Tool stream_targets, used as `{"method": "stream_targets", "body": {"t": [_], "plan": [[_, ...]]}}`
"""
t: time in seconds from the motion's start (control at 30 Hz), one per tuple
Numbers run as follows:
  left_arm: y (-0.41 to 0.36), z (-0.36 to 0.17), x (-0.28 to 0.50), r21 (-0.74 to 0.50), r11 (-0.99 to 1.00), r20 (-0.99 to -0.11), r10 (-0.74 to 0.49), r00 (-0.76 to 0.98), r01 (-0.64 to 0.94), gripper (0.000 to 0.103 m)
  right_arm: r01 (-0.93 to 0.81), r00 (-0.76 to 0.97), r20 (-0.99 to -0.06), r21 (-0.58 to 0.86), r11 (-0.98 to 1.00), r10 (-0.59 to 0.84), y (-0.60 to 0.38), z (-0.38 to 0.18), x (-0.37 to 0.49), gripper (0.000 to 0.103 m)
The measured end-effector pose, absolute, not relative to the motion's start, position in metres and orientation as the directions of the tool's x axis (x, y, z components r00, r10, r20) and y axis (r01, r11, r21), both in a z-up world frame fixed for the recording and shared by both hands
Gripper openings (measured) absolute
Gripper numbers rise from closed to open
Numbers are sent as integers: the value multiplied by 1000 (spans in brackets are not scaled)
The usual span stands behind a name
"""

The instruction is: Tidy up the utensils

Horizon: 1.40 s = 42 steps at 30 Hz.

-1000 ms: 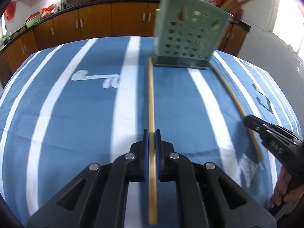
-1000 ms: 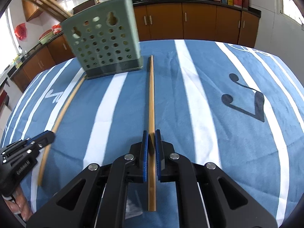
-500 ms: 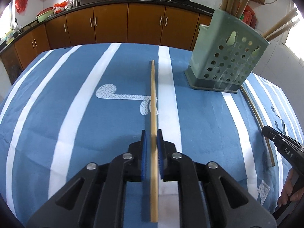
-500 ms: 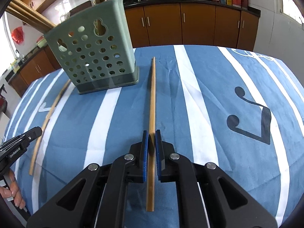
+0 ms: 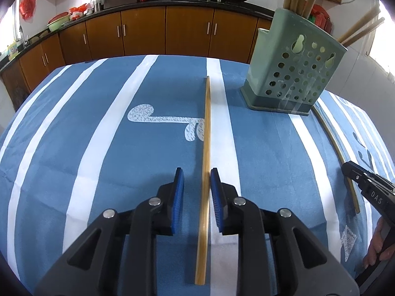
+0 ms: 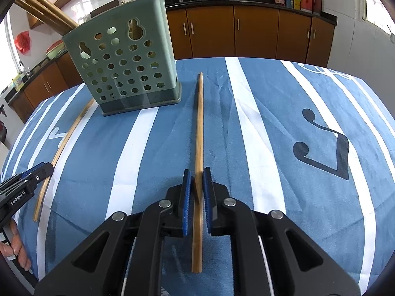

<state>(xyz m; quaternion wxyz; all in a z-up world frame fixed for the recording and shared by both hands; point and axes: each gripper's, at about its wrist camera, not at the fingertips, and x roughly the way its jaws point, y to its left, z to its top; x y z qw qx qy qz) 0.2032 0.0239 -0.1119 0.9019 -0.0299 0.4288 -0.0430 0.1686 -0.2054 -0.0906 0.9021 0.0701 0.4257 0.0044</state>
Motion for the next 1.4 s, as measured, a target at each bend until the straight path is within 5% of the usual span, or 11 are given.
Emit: {"method": "stream_targets", "body": {"t": [0.53, 0.77, 1.17, 1.2, 1.3, 1.4], "plan": [[23, -112, 204, -97, 994, -771, -106, 627, 49, 24, 50, 636, -770, 107, 993, 51, -201, -92, 168, 13], [23, -112, 204, -99, 994, -771, -108, 627, 49, 25, 29, 637, -769, 97, 995, 56, -198, -92, 167, 22], [19, -111, 194, -74, 996, -774, -95, 625, 59, 28, 36, 639, -767, 93, 995, 48, -199, -93, 161, 19], [19, -111, 192, -76, 995, -774, -98, 625, 63, 26, 40, 639, -767, 94, 995, 47, -200, -94, 160, 10], [20, -111, 190, -66, 995, -778, -96, 621, 71, 10, 40, 638, -768, 113, 993, 62, -205, -94, 159, 8], [22, -109, 187, -76, 994, -788, -112, 606, 84, 8, 44, 647, -759, 137, 990, 76, -208, -90, 154, 8]]}}
